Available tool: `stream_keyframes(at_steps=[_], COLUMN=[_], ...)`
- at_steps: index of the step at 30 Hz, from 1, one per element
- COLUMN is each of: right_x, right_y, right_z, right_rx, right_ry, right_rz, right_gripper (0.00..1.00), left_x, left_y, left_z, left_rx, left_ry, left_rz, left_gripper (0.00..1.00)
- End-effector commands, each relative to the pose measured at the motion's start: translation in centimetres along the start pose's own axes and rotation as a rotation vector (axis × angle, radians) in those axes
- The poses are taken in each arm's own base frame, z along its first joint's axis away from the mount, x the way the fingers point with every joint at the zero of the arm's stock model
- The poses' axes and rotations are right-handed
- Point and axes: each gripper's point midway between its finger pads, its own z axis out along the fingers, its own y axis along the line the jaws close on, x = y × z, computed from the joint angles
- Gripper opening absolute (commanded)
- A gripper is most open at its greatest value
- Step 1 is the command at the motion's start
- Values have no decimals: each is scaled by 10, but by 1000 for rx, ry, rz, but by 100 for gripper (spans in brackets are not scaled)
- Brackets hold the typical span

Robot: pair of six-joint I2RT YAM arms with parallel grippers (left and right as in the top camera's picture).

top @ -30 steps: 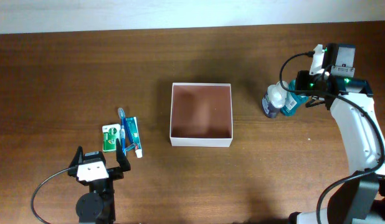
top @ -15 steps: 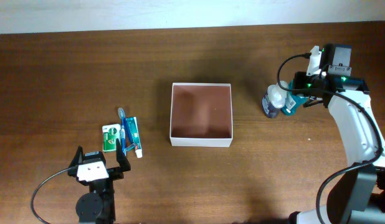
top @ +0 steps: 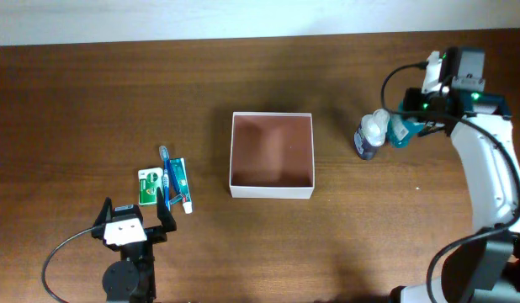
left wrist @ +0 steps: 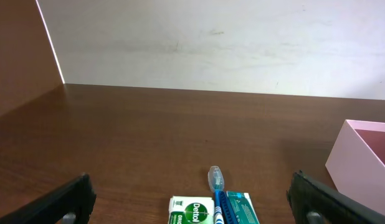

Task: Pack container
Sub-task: 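Lift the Listerine bottle with the right gripper toward the pink box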

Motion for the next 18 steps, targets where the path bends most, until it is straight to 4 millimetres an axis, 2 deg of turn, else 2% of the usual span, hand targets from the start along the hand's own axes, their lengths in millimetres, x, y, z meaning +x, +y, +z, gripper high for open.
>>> stream_keyframes(at_steps=[1, 6, 10, 14, 18], right_x=[-42, -60, -73, -83, -89], right_y=[-11, -9, 0, 22, 56], right_z=[-58, -94, -125, -154, -180], right_rx=[67, 66, 52, 18, -39], right_ry=[-153, -210, -252, -290, -331], right_rz=[-18, -18, -34, -72, -129], right_gripper=[20, 20, 20, 20, 20], left_x=[0, 0, 0, 0, 0], left_y=[0, 0, 0, 0, 0], left_z=[0, 0, 0, 0, 0], left_rx=[1, 1, 1, 1, 1], left_ry=[-2, -2, -2, -2, -2], left_rz=[19, 19, 19, 19, 19], left_gripper=[100, 100, 100, 100, 100])
